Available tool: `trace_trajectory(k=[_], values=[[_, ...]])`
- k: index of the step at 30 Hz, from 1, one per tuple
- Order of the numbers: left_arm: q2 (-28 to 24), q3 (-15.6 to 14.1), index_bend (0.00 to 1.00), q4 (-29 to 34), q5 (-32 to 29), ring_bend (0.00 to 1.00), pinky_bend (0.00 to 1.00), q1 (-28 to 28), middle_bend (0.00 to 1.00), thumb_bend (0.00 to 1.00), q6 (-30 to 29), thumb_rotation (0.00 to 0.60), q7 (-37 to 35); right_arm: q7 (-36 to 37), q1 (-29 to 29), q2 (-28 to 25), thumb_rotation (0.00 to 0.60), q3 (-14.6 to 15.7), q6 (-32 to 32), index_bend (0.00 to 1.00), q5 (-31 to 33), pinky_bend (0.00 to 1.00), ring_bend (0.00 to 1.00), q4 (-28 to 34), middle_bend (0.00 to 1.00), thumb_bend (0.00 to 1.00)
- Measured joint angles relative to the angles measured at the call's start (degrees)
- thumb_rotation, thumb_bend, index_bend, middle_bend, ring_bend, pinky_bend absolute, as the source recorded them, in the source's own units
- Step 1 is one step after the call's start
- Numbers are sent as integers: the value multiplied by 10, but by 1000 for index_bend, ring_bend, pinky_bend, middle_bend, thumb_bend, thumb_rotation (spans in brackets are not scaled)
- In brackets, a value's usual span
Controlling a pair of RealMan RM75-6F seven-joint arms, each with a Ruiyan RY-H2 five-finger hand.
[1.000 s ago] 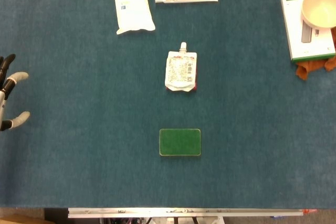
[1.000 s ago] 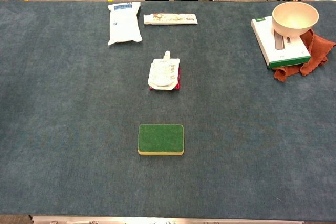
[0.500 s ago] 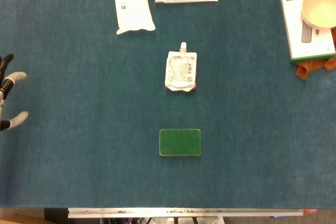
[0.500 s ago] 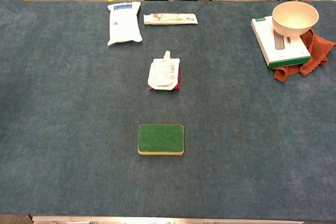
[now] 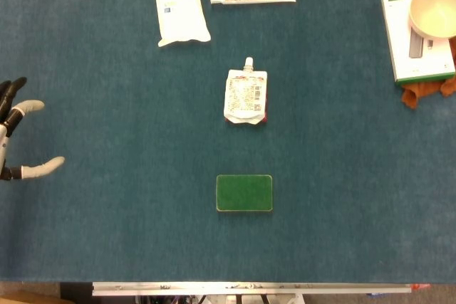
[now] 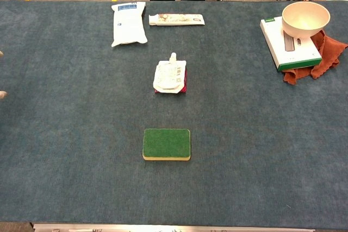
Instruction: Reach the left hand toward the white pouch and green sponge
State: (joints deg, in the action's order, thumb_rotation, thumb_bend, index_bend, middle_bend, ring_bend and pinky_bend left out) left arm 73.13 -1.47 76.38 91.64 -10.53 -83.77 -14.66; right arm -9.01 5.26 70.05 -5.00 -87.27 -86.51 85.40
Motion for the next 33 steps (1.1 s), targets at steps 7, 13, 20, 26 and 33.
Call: trace_trajectory(k=[7,13,20,26,33], values=[[-7,-5,0,6,-2,0,0,-2,0,0,16,135,8,1,0,0,600,0,0,559,0,488,320,0,301,46],[-9,-5,0,11,-1,0,0,-3,0,0,18,135,-1,1,0,-1,600,0,0,559,0,488,320,1,301,47],[-10,-11,0,18,26,0,0,-7,0,0,9,114,-52,0,-1,-1,600,-1,-4,558,-1,488,320,3,301,47],[-12,-20,0,35,49,0,0,-17,0,0,3,77,-151,-2,0,0,600,0,0,559,1,488,320,2,301,47],[-19,-35,35,76,92,0,24,-54,0,0,7,73,-355,1,0,-2,600,-2,0,559,2,488,320,2,301,47]])
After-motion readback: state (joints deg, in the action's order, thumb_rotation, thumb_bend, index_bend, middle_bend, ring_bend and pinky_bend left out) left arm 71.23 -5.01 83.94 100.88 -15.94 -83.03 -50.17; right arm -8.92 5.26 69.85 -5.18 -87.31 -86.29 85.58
